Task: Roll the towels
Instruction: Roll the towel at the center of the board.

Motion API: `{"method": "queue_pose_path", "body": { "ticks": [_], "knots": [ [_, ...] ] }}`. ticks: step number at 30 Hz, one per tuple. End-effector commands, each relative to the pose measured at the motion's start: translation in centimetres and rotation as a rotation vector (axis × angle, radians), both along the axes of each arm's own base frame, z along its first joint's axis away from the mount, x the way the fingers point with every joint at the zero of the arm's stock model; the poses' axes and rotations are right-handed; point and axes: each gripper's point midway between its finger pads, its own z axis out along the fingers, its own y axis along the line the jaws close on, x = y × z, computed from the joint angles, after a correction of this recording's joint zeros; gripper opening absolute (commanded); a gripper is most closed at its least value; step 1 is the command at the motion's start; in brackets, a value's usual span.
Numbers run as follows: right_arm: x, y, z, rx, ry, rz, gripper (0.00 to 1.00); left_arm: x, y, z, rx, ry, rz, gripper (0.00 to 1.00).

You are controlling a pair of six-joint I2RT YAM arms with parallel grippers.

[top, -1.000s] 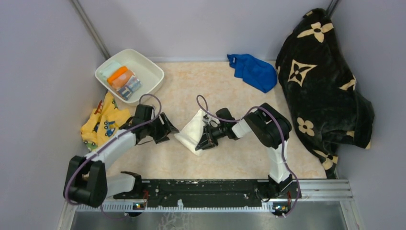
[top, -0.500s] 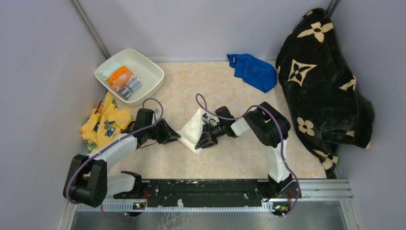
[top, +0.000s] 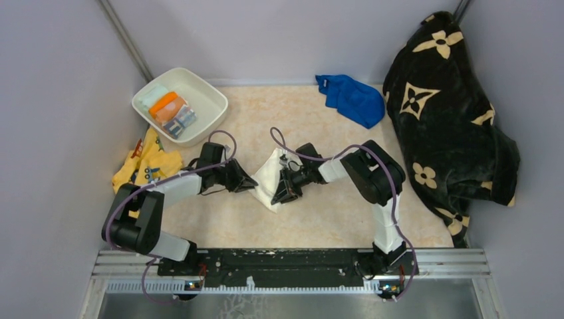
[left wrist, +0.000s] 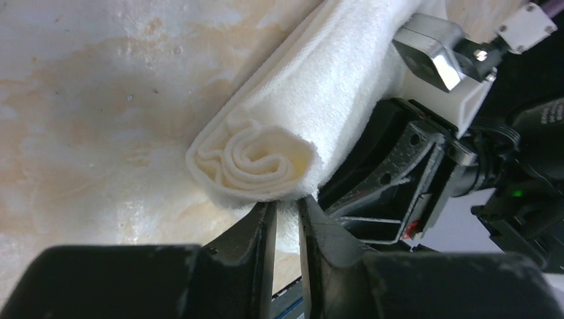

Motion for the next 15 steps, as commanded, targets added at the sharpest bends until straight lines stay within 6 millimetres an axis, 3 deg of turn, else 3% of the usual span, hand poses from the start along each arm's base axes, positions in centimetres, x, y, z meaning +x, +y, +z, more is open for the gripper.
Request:
{"method": "queue_pose_path", "body": {
  "ticks": [1, 5, 9, 12, 15],
  "knots": [
    [2.2, -0.7, 1.2, -0.087, -0.137, -0.031, 0.17, 0.6, 0.4, -1.4, 0.054, 0.045, 0.034, 0.23],
    [2.8, -1.3, 2.9, -0.139, -0.273, -0.007, 0.25, 0.0, 0.8, -3.0, 0.085, 0.097, 0.043, 0.22],
    [3.2, -1.8, 5.4, -0.167, -0.463, 0.017, 0.40, -0.1, 1.1, -3.7, 0.102, 0.112, 0.057, 0.22],
    [3.6, -2.3, 6.2, -0.266, -0.660, 0.039, 0.44, -0.2, 1.4, -4.1, 0.118, 0.126, 0.064, 0.22],
    [3.3, -1.6, 7.9, -0.339, -0.886, 0.071, 0.46, -0.5, 1.5, -4.5, 0.125, 0.142, 0.065, 0.22]
  ]
}}
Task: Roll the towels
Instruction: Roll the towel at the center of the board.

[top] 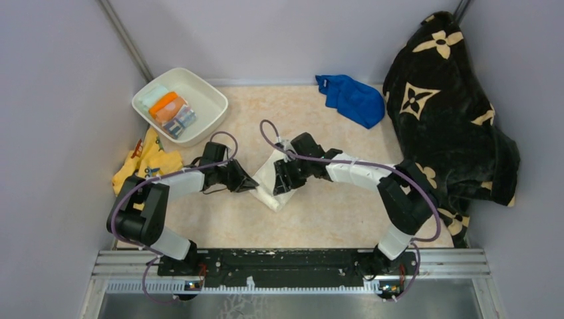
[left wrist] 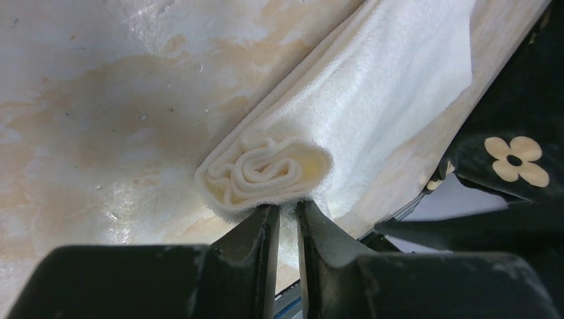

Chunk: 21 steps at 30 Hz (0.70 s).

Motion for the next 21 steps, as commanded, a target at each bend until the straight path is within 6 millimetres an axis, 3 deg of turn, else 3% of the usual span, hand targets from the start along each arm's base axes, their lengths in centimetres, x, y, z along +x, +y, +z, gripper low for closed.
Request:
{"method": "queue_pose_path", "body": {
  "ticks": [1, 8, 14, 21],
  "knots": [
    [0.8, 1.1, 3.5, -0.135, -0.415, 0.077, 0.46, -1.1, 1.5, -2.8, 0.102, 0.077, 0.031, 0.22],
    [-0.4, 3.8, 3.4, -0.246, -0.638, 0.119, 0.50, -1.3, 1.5, -2.9, 0.103, 0.084, 0.030, 0.23],
    [-1.0, 4.6, -0.3, -0.351, -0.655, 0.178, 0.53, -1.6, 1.7, -3.1, 0.107, 0.087, 0.030, 0.23],
    [-0.9, 3.9, -1.9, -0.351, -0.594, 0.193, 0.33, -1.7, 1.8, -3.0, 0.108, 0.083, 0.031, 0.26]
  ]
}}
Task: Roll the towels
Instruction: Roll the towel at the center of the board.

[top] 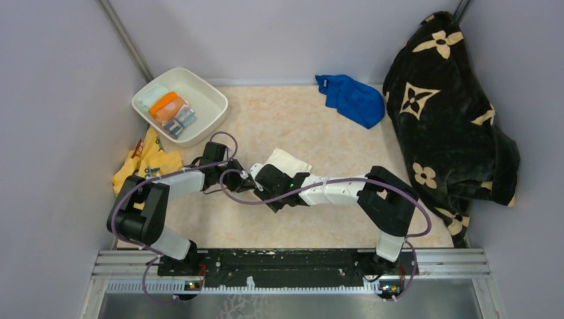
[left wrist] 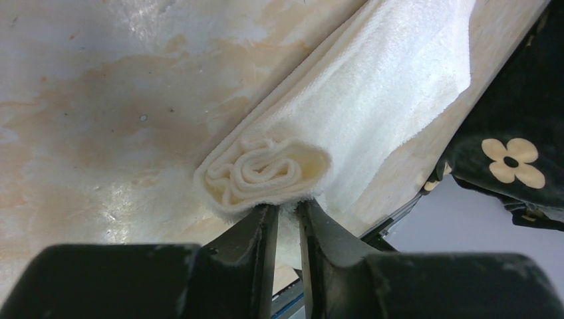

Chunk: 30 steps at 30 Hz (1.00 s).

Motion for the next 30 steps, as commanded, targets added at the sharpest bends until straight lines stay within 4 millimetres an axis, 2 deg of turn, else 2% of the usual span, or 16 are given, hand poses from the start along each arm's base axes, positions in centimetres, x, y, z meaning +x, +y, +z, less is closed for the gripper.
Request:
{"method": "queue_pose_path", "body": {
  "ticks": [1, 7, 10, 16, 20, 25, 30],
  "knots": [
    [1.0, 1.4, 1.7, 0.109, 0.043, 0.013, 0.28, -1.8, 1.9, -2.8, 0.112, 0.072, 0.022, 0.27],
    [-0.9, 1.7, 1.4, 0.316, 0.433, 0.074, 0.00, -1.9, 2.1, -2.7, 0.109, 0.070, 0.031, 0.32],
    [-1.6, 1.5, 0.7, 0.390, 0.609, 0.061, 0.00, -1.9, 2.2, -2.3, 0.090, 0.057, 0.042, 0.36],
    [-0.9, 0.1, -0.9, 0.485, 0.816, -0.069, 0.00, -1.3, 2.5, 0.1, 0.052, -0.040, 0.077, 0.55],
    [-0.5, -0.9, -2.3, 0.552, 0.951, -0.175, 0.00, -2.2, 2.6, 1.2, 0.028, -0.055, 0.081, 0.64],
    [-0.3, -2.1, -3.7, 0.548, 1.058, -0.267, 0.00, -3.1, 2.8, 1.8, 0.005, -0.092, 0.094, 0.71],
    [-0.2, -2.4, -4.7, 0.518, 1.110, -0.294, 0.00, -2.6, 1.7, 2.1, -0.078, -0.115, 0.088, 0.74]
  ]
}}
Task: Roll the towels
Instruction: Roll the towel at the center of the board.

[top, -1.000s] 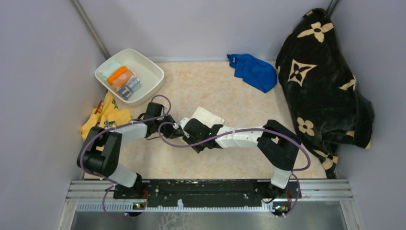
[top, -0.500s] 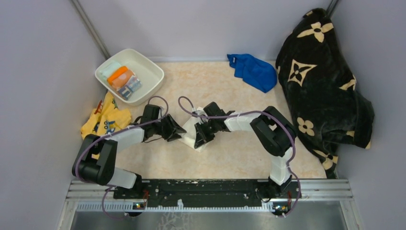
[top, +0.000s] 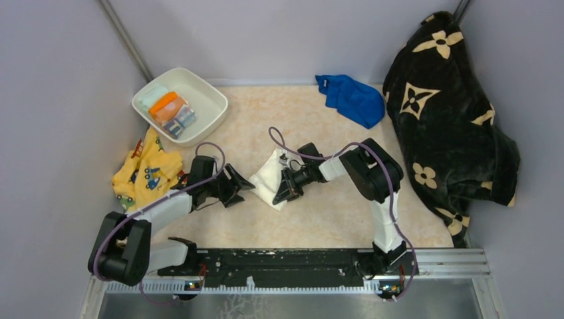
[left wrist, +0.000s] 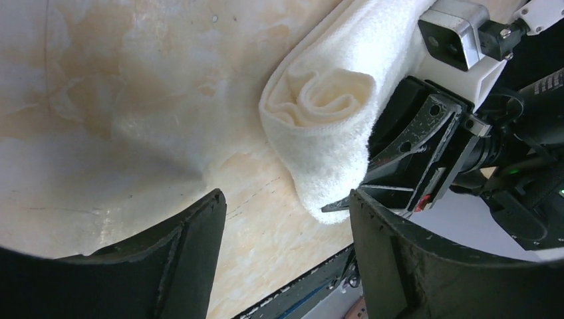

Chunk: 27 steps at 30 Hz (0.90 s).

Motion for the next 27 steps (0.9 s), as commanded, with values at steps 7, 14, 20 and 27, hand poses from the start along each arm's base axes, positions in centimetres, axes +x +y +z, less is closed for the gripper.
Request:
{"method": "queue_pose_path", "body": {
  "ticks": [7, 14, 20, 27],
  "knots": [
    [-0.4, -1.2, -3.9, -0.123, 0.110, -0.015, 0.00, 2.3, -1.4, -1.3, -0.077, -0.022, 0.007, 0.71],
    [0.4, -1.1, -3.7, -0.135, 0.070, -0.029, 0.01, 2.5, -1.5, -4.2, -0.059, 0.033, 0.016, 0.52],
    [1.9, -1.5, -1.2, -0.181, -0.086, -0.047, 0.13, 1.6, -0.3, -5.8, 0.009, 0.098, 0.070, 0.31],
    [3.6, -2.9, 3.5, -0.285, -0.410, -0.083, 0.42, 1.0, 0.7, -6.5, 0.084, 0.168, 0.089, 0.23]
  ]
}}
